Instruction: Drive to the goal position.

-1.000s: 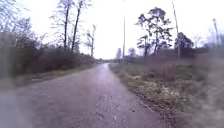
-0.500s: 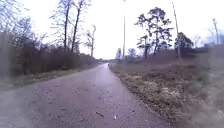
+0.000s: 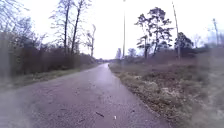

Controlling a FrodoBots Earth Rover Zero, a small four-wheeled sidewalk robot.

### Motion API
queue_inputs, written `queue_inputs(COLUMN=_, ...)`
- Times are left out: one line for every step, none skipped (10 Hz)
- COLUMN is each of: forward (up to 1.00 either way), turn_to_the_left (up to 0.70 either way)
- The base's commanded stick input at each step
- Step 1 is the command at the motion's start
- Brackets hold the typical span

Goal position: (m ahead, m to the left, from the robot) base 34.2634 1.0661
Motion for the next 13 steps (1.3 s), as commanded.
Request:
queue_inputs(forward=1.0, turn_to_the_left=0.26)
queue_inputs(forward=1.0, turn_to_the_left=0.36)
queue_inputs(forward=1.0, turn_to_the_left=0.14)
queue_inputs(forward=1.0, turn_to_the_left=0.0)
queue_inputs(forward=1.0, turn_to_the_left=0.0)
queue_inputs(forward=1.0, turn_to_the_left=0.0)
queue_inputs(forward=1.0, turn_to_the_left=0.0)
queue_inputs(forward=1.0, turn_to_the_left=0.0)
queue_inputs(forward=1.0, turn_to_the_left=0.0)
queue_inputs(forward=1.0, turn_to_the_left=0.0)
queue_inputs(forward=1.0, turn_to_the_left=0.0)
queue_inputs(forward=1.0, turn_to_the_left=0.0)
queue_inputs(forward=1.0, turn_to_the_left=0.0)
